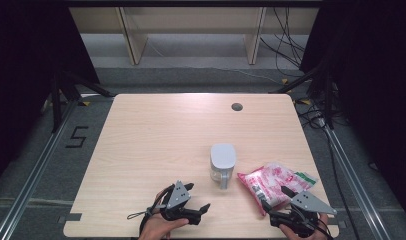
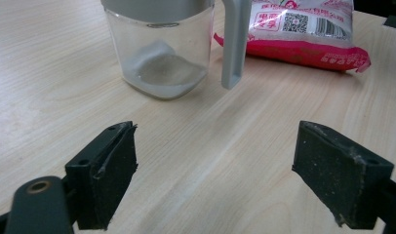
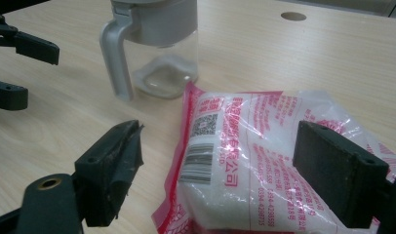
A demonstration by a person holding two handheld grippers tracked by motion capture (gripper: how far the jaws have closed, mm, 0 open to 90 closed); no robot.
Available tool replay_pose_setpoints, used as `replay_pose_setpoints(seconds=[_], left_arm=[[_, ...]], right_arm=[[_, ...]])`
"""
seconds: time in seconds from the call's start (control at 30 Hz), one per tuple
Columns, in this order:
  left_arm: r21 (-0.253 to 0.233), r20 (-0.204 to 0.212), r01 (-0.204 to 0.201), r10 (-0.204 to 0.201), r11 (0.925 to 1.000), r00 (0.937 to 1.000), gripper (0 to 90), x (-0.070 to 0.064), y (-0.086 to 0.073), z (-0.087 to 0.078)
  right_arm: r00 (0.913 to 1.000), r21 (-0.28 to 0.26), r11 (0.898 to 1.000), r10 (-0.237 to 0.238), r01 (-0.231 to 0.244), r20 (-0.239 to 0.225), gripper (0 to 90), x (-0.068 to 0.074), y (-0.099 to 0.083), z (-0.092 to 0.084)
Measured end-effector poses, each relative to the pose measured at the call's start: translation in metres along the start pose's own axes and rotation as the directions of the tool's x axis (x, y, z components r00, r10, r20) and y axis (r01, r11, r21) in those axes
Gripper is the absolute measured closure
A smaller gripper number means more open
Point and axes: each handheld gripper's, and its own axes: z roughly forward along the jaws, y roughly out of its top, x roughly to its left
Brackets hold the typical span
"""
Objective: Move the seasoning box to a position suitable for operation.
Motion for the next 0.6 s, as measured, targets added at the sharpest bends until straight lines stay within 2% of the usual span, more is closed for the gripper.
replay_pose_setpoints(seconds=[0.03,0.07,0.13,0.23,0.33,0.37,0.4,0.43,0.47,0.53,0.57,0.6], left_arm=[[0.000,0.000,0.000,0.000,1.0000,1.0000,15.6,0.000,0.000,0.000],[-0.018,0.020,0.011,-0.011,0.9998,0.9997,15.6,-0.001,0.002,0.001],[-0.019,0.008,0.019,-0.019,0.9996,0.9998,15.6,-0.001,0.003,0.002],[-0.032,0.014,0.022,-0.022,0.9993,0.9997,15.6,0.000,0.006,0.004],[-0.033,0.021,0.024,-0.023,0.9992,0.9995,15.7,0.000,0.010,0.008],[-0.017,0.009,0.025,-0.025,0.9995,0.9997,15.7,0.000,0.012,0.009],[-0.021,0.026,0.028,-0.028,0.9994,0.9993,16.1,0.000,0.013,0.010],[-0.018,0.010,0.011,-0.011,0.9998,0.9999,17.2,0.000,0.014,0.011],[-0.032,0.022,0.028,-0.027,0.9991,0.9994,18.9,-0.002,0.015,0.012],[-0.024,0.021,0.013,-0.012,0.9996,0.9997,22.8,-0.002,0.016,0.013],[-0.046,0.035,0.005,-0.003,0.9989,0.9994,27.3,-0.006,0.018,0.017],[-0.046,0.035,0.005,-0.003,0.9989,0.9994,29.4,-0.006,0.018,0.017]], right_arm=[[0.9999,0.008,1.000,-0.010,0.010,0.003,19.0,-0.001,0.000,0.000],[0.9997,0.011,1.000,0.017,-0.017,-0.015,19.0,0.000,0.000,0.001],[0.9999,0.011,1.000,0.010,-0.010,-0.001,19.0,0.000,0.000,0.002],[0.9999,0.019,1.000,0.010,-0.010,-0.012,19.0,-0.001,0.000,0.001],[0.9998,0.014,1.000,0.016,-0.016,-0.011,19.0,-0.002,0.000,0.001],[0.9997,0.005,1.000,0.021,-0.020,-0.011,19.0,-0.002,-0.001,0.001],[0.9997,0.003,1.000,0.020,-0.020,-0.015,19.0,-0.002,-0.001,0.002],[0.9998,0.004,1.000,0.018,-0.018,-0.013,19.0,-0.002,-0.001,0.002],[0.9996,0.005,1.000,0.025,-0.025,-0.011,19.0,-0.002,-0.001,0.001],[0.9997,0.003,1.000,0.024,-0.024,-0.009,19.0,-0.002,-0.001,0.001],[0.9996,0.005,1.000,0.028,-0.028,-0.006,19.0,-0.002,0.000,0.001],[0.9998,0.011,1.000,0.018,-0.018,-0.007,19.0,-0.001,0.000,0.000]])
